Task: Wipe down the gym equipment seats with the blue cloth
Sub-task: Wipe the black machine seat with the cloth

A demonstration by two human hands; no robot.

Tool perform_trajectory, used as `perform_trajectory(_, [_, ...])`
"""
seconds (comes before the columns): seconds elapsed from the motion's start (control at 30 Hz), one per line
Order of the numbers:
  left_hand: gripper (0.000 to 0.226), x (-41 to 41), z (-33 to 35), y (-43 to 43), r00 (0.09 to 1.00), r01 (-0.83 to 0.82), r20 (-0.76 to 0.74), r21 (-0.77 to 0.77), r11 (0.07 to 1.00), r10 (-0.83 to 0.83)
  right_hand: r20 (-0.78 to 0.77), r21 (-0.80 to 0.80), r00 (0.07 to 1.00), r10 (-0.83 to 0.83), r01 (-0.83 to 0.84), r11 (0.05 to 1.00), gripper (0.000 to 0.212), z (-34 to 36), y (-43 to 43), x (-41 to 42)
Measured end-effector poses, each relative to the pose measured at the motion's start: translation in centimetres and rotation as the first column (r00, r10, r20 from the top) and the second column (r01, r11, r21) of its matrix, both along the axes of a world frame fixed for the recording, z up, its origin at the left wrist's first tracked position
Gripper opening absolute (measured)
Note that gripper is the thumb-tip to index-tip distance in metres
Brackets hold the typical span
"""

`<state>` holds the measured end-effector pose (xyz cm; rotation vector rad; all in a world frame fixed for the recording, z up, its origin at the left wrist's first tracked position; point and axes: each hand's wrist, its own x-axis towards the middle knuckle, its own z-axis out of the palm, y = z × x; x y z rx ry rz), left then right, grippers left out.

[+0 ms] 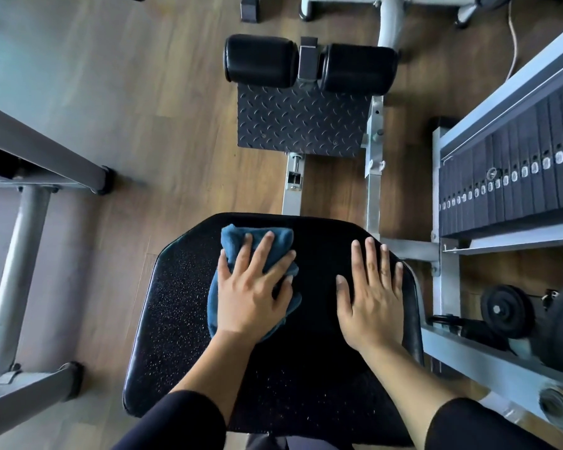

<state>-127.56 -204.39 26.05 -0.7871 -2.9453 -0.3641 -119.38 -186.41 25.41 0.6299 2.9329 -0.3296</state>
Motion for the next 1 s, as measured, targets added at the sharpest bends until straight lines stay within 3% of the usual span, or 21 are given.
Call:
perform_trajectory(0.1, [0.032,-0.4,-0.1,-2.1,0.997,0.07,-0.015,0.019,0.997,-0.07,0.004,-0.006,1.0,-0.005,0.005,1.0,0.062,0.1,-0.1,-0.1])
perform_trajectory(0.27, [0.034,-2.1,-0.2,-1.2,0.939,-0.334,0.079,-0.01,0.943,0.334,-0.01,-0.016,1.0,-0.009,0.009,1.0,0.062,0.1,-0.2,-0.1])
perform_trajectory(0.37, [0.037,-2.5,-0.1,0.4,0.883,-0.455,0.106,-0.043,0.889,0.457,-0.017,-0.015,1.0,-0.005,0.005,1.0,0.061,0.0,-0.1,-0.1])
perform_trajectory(0.43, [0.038,-1.4,0.0,1.0,0.921,-0.378,0.078,-0.051,0.925,0.381,-0.005,-0.013,1.0,-0.004,0.004,1.0,0.062,-0.1,0.0,0.0])
perform_trajectory(0.6, [0.038,2.1,0.3,-1.9,1.0,-0.003,0.012,-0.03,1.0,0.003,0.027,-0.008,1.0,-0.007,0.007,1.0,0.063,-0.1,-0.1,0.0])
perform_trajectory(0.7, [0.035,-0.1,0.1,-3.3,1.0,0.018,-0.003,0.004,1.0,-0.018,0.025,-0.014,1.0,-0.01,0.01,1.0,0.062,0.0,-0.1,0.0])
perform_trajectory(0.83, [0.035,-3.2,-0.3,-3.2,0.973,-0.228,0.023,-0.016,0.973,0.228,0.016,-0.025,1.0,-0.013,0.013,1.0,0.062,0.0,-0.1,-0.1])
perform_trajectory(0.93, [0.038,-4.6,-0.5,-0.9,0.862,-0.495,0.108,-0.035,0.868,0.496,0.013,-0.029,1.0,-0.016,0.016,0.999,0.061,-0.1,0.0,0.1])
perform_trajectory(1.0, [0.038,-4.2,-0.3,0.7,0.835,-0.536,0.115,-0.049,0.843,0.538,0.016,-0.029,1.0,-0.015,0.015,0.999,0.061,-0.1,-0.1,0.2])
